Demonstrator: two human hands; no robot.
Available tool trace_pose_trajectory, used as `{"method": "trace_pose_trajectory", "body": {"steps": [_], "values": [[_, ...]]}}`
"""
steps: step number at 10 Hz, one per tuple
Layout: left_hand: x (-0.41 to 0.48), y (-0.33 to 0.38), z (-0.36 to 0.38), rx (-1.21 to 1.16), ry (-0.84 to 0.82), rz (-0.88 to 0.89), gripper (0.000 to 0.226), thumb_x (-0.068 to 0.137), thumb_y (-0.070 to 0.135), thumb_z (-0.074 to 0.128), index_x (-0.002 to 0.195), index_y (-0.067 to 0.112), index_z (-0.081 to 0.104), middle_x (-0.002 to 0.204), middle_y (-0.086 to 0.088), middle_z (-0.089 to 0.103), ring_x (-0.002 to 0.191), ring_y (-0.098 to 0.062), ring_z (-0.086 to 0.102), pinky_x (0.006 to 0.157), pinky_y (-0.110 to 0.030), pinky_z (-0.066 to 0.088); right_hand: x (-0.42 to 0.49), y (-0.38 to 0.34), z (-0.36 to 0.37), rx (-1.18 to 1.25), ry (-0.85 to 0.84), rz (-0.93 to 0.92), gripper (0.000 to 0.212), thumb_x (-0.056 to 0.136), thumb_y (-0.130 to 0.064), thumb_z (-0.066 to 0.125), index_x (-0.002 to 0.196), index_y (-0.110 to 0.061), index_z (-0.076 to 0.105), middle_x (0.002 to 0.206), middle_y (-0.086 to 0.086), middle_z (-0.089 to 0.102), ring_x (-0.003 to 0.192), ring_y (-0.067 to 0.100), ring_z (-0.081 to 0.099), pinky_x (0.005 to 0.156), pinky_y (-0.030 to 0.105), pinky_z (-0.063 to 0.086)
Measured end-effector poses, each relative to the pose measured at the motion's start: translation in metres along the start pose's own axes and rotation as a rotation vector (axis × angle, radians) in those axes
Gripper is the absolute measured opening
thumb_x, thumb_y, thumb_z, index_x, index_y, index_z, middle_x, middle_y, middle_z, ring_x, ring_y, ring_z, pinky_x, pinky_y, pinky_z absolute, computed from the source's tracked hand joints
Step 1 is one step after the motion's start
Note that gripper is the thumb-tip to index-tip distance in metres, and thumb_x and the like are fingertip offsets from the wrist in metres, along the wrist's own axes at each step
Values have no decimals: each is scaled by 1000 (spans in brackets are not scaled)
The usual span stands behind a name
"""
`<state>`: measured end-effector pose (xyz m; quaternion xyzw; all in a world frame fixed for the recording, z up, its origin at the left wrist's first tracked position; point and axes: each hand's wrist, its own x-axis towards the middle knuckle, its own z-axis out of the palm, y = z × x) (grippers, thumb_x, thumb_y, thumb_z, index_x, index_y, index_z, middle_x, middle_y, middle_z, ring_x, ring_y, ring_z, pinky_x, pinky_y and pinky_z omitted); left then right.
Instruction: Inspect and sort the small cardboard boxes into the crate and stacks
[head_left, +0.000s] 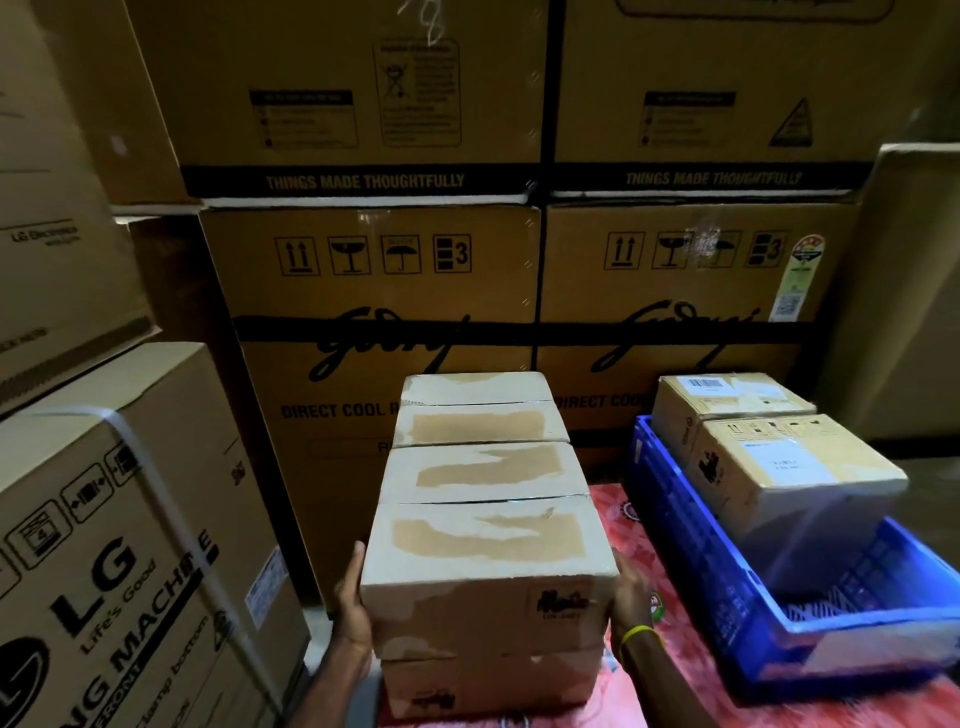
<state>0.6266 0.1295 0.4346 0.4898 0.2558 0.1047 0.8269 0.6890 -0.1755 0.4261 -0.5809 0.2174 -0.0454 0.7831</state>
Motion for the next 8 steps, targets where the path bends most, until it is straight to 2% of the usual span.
{"method": "trace_pose_trajectory", "body": {"steps": [1, 2, 3, 4, 5, 6, 7, 8], "values": [[-8, 6, -3, 149, 73, 131, 39, 107, 37, 51, 96, 9, 76, 97, -21, 76, 79, -34, 73, 68, -41, 61, -7, -6, -9, -7, 46, -7, 20, 97, -5, 59, 83, -6, 74, 63, 2, 67, 63, 23, 55, 59, 30, 41], [-19, 14, -1, 205, 75, 159, 43, 108, 35, 51, 97, 2, 75, 94, -20, 74, 84, -36, 70, 75, -43, 55, -6, -7, -19, 10, 42, 60, 14, 95, -6, 60, 96, -4, 74, 75, 8, 64, 64, 23, 55, 56, 27, 43], [-26, 22, 1, 240, 94, 195, 40, 108, 33, 53, 94, 3, 76, 92, -19, 75, 85, -37, 70, 78, -45, 53, -5, -11, -28, -5, 19, 75, 19, 95, -7, 62, 105, 0, 76, 88, 16, 70, 75, 30, 64, 67, 32, 51], [-25, 25, 0, 314, 112, 251, 42, 108, 32, 55, 88, 1, 76, 89, -27, 74, 83, -43, 70, 73, -40, 50, -9, -20, -37, -69, -15, 73, 12, 99, -7, 63, 103, -2, 73, 88, 15, 71, 75, 28, 64, 68, 32, 48], [-24, 25, 0, 396, 138, 296, 46, 109, 35, 52, 85, 1, 73, 85, -29, 72, 83, -49, 69, 69, -38, 47, -18, -25, -44, -163, -87, 76, 13, 102, -3, 58, 99, -5, 70, 81, 10, 72, 65, 23, 63, 62, 29, 43], [-34, 30, 7, 498, 145, 339, 39, 108, 35, 54, 104, 1, 73, 103, -25, 72, 91, -39, 67, 77, -38, 47, -32, -31, -48, -194, -131, 84, 20, 102, -2, 54, 93, -7, 71, 80, 8, 75, 69, 25, 67, 64, 31, 44], [-44, 33, 15, 620, 193, 400, 34, 103, 27, 65, 129, 5, 67, 121, -19, 70, 103, -33, 62, 89, -43, 52, -37, -33, -48, -208, -153, 89, 22, 101, -10, 56, 94, -8, 76, 89, 8, 81, 83, 30, 72, 70, 32, 46], [-66, 39, 34, 771, 208, 493, 44, 97, 20, 72, 138, 6, 61, 128, -21, 66, 110, -35, 59, 89, -44, 49, -46, -28, -52, -255, -190, 87, 16, 100, -11, 60, 94, -6, 74, 93, 9, 80, 77, 27, 73, 62, 26, 44]]}}
